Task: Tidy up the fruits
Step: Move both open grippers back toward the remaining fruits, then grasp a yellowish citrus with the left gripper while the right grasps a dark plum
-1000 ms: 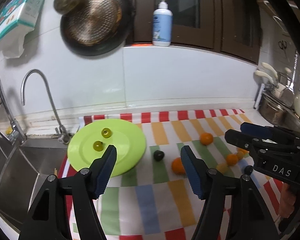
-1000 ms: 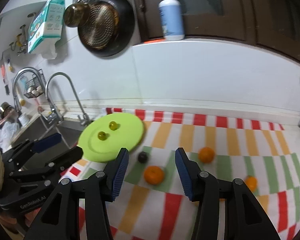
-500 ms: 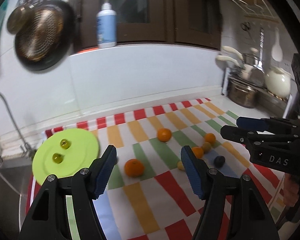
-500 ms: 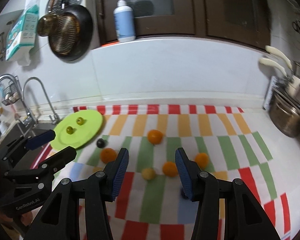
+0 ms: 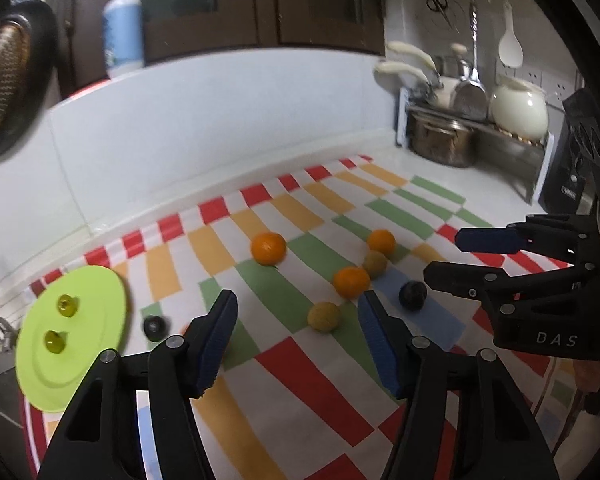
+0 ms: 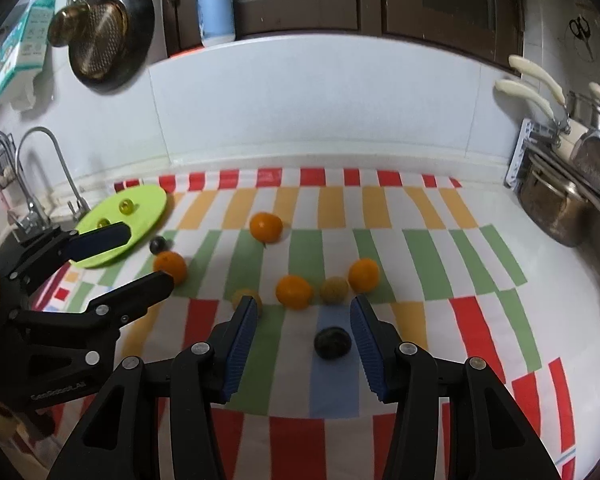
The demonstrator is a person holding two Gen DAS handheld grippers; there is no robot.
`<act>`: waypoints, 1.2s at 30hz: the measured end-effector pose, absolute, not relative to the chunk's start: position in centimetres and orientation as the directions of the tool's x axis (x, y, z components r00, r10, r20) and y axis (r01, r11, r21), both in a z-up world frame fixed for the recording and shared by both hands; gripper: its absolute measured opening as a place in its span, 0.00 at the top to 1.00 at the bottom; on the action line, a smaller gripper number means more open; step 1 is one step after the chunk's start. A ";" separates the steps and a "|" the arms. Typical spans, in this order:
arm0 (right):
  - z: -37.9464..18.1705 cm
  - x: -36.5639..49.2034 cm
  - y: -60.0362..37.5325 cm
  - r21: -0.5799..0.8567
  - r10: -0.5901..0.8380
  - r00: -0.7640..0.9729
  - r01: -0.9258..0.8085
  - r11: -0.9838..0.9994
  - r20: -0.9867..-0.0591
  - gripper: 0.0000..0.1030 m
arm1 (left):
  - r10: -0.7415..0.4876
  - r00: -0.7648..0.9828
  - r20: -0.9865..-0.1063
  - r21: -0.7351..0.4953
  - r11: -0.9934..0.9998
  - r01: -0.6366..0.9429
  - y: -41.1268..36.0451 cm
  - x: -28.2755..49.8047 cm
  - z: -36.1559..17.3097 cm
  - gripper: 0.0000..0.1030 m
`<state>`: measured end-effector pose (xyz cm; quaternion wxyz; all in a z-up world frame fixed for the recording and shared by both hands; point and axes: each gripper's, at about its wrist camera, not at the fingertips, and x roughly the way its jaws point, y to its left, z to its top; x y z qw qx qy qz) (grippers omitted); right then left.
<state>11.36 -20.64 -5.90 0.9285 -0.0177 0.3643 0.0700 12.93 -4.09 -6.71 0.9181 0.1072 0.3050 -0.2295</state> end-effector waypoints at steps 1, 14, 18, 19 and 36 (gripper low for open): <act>-6.4 11.5 -20.8 0.020 0.117 0.717 -0.142 0.990 -0.687 0.52 | -0.358 0.700 -0.618 0.057 0.868 0.494 -4.3 13.1 -7.1 0.42; -10.4 13.3 -22.2 0.048 0.119 0.638 -0.127 0.991 -0.760 0.52 | -0.378 0.598 -0.707 0.013 0.838 0.546 -6.1 15.8 -11.1 0.54; -11.1 13.9 -22.4 0.068 0.134 0.618 -0.129 0.989 -0.774 0.53 | -0.378 0.579 -0.722 -0.003 0.839 0.544 -6.5 16.5 -11.8 0.58; -11.3 14.0 -22.5 0.075 0.139 0.614 -0.129 0.989 -0.777 0.53 | -0.379 0.575 -0.726 -0.008 0.840 0.543 -6.5 16.6 -11.9 0.59; -12.7 15.6 -23.4 0.116 0.170 0.581 -0.129 0.985 -0.796 0.66 | -0.374 0.526 -0.763 -0.069 0.858 0.509 -7.2 18.3 -13.3 0.72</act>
